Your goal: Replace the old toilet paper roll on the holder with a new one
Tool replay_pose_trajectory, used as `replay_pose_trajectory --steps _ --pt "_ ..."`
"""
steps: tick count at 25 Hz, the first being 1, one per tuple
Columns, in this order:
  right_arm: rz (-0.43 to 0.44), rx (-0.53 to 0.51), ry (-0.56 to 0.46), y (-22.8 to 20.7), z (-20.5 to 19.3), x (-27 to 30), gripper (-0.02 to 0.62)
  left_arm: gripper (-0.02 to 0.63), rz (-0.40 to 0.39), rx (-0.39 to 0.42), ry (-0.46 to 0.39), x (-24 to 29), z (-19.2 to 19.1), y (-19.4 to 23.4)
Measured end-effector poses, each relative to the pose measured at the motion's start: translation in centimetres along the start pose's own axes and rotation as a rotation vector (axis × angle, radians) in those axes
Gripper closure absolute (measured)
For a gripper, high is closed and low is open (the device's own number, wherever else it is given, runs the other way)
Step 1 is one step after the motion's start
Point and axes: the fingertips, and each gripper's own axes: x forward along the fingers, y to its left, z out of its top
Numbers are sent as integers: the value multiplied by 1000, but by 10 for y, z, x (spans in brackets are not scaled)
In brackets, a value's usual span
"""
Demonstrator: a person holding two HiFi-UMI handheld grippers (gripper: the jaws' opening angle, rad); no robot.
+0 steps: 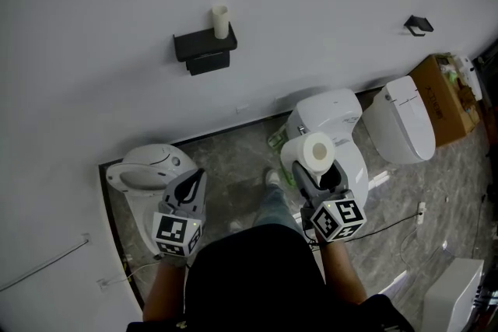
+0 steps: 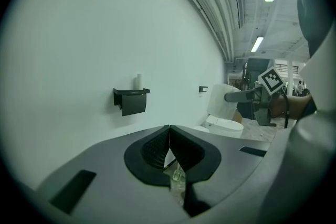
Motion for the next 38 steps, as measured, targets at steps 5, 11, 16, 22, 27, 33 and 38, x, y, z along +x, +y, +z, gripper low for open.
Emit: replay_pose_trajectory --steps 5,11,16,22,27,33,38 --pt "58 -5 29 -25 11 52 247 592 55 -26 15 41 9 18" --pt "129 -20 37 -54 39 111 247 592 112 -36 19 90 31 31" --pt "186 -26 39 -78 61 153 247 592 183 -38 25 123 52 42" --pt "263 -33 64 -106 80 196 247 592 284 -62 17 159 75 54" --pt "348 -38 78 -122 94 225 247 592 354 -61 14 188 93 55" --pt "430 -55 97 -137 103 251 247 591 440 -71 -11 208 116 59" --pt "443 -28 100 -150 110 261 247 591 479 -65 -16 217 127 58"
